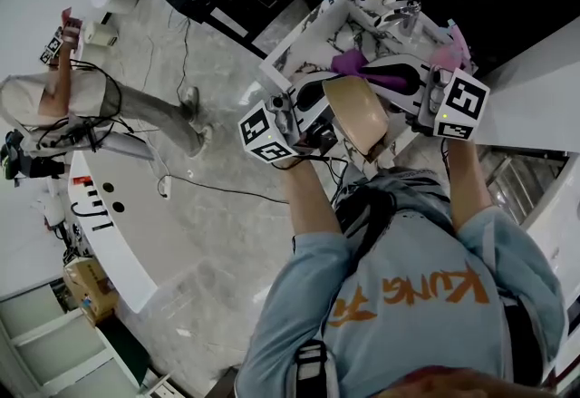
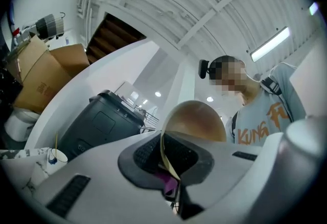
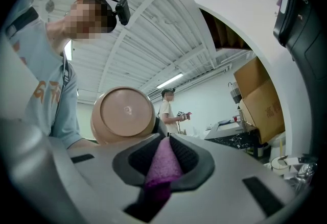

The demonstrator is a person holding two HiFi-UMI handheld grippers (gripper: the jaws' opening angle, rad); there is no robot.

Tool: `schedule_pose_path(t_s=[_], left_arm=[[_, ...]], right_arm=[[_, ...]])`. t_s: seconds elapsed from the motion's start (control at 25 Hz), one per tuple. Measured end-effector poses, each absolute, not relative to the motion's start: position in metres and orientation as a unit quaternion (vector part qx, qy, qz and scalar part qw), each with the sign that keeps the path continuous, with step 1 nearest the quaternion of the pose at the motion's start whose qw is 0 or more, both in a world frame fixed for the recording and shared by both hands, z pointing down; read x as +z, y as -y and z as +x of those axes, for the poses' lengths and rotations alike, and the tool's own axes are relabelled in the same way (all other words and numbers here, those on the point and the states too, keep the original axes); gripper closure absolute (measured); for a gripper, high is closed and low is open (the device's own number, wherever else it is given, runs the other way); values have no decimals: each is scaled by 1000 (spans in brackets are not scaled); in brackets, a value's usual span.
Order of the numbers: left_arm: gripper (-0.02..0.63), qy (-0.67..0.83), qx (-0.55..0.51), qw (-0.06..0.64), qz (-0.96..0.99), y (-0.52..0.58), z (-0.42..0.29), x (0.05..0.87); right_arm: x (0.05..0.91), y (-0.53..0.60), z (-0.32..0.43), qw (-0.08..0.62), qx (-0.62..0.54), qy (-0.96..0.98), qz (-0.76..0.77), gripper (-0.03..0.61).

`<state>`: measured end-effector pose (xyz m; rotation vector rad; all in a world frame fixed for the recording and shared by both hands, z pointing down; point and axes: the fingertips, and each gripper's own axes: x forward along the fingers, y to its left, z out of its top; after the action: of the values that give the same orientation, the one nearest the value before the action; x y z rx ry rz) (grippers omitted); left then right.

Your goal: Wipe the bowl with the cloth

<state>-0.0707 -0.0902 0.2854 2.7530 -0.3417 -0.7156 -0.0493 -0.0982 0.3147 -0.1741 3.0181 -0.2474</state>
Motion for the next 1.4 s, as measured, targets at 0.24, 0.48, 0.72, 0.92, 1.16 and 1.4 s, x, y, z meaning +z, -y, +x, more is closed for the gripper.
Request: schedule_pose_path(t_s=[0.24, 0.48, 0.72, 0.92, 1.16, 1.4], left_arm=[[584, 190, -285, 159, 926, 118, -91, 283], [583, 222, -277, 168, 920, 122, -92, 290], [584, 250, -283, 181, 908, 127, -97, 297], [584, 293, -274, 202, 893, 134, -110, 314], [584, 294, -269, 223, 890, 131, -113, 335], [584, 274, -243, 241, 899, 129, -99, 348]], right_arm=[[322, 86, -56, 34, -78, -996, -25, 508], [322, 73, -55, 29, -76, -997, -9, 509], [320, 65, -47, 34, -76, -996, 10, 509], [304, 58, -35, 77, -81, -993, 32, 509], [283, 63, -17, 135, -80, -987, 29, 509], [267, 78, -4, 185, -85, -979, -3, 509]])
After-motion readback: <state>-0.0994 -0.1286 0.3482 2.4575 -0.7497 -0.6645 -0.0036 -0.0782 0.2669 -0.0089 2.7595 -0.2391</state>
